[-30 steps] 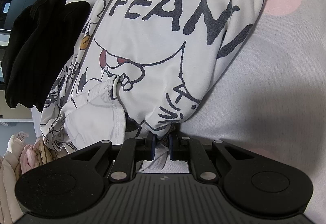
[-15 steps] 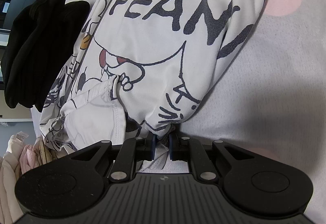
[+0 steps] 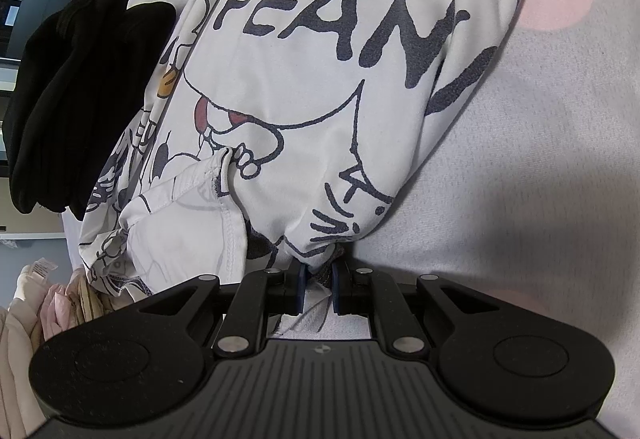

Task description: Fold clothes

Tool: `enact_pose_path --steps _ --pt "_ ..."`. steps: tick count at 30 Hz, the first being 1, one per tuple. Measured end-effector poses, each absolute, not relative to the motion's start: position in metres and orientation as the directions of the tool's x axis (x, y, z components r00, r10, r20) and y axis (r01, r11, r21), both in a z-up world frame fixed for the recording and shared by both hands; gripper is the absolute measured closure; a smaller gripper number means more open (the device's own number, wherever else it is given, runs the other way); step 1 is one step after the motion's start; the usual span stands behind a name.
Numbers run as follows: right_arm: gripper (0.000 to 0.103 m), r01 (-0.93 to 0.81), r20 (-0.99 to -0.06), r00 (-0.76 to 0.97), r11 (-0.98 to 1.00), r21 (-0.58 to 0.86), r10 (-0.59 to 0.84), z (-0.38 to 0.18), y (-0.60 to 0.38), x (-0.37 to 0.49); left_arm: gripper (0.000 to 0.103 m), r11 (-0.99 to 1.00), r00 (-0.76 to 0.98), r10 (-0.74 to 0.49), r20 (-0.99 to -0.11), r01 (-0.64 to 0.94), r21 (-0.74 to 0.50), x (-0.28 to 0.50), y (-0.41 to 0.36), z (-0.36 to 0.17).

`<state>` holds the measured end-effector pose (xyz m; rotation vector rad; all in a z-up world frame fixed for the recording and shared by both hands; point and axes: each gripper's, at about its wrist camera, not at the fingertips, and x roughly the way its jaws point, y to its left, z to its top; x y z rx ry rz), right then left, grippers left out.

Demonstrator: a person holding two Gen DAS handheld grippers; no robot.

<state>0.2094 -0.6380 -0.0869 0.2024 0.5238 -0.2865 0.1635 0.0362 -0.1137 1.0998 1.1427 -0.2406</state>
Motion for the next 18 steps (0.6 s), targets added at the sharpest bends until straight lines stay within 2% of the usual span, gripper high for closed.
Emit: enact_pose_path --steps 3,10,11,12,15,18 --pt "0.071 0.303 -0.561 0.804 0.947 0.105 -0.195 -0.087 -0.641 0.253 0.094 0.493 0.451 0.354 -0.819 0.655 0.573 0.16 0.035 -0.112" --pt "0.071 0.283 -0.663 0.745 0.934 0.217 -0.072 -0.103 -0.666 0.324 0.094 0.5 0.447 0.342 -0.827 0.658 0.562 0.156 0.033 -0.109" --pt "0.082 0.287 -0.671 0.738 0.932 0.221 -0.068 -0.106 -0.666 0.33 0.094 0.503 0.446 0.339 -0.828 0.658 0.56 0.156 0.033 -0.109" --pt "0.099 0.276 -0.675 0.735 0.938 0.211 -0.064 -0.11 -0.664 0.333 0.094 0.506 0.445 0.337 -0.83 0.657 0.558 0.157 0.033 -0.109" --pt "0.099 0.282 -0.694 0.71 0.951 0.126 -0.119 -0.119 -0.656 0.345 0.094 0.509 0.443 0.332 -0.833 0.66 0.553 0.157 0.034 -0.109" --pt "0.096 0.314 -0.7 0.697 0.944 0.103 -0.155 -0.122 -0.654 0.353 0.094 0.506 0.44 0.329 -0.836 0.665 0.549 0.157 0.034 -0.109"
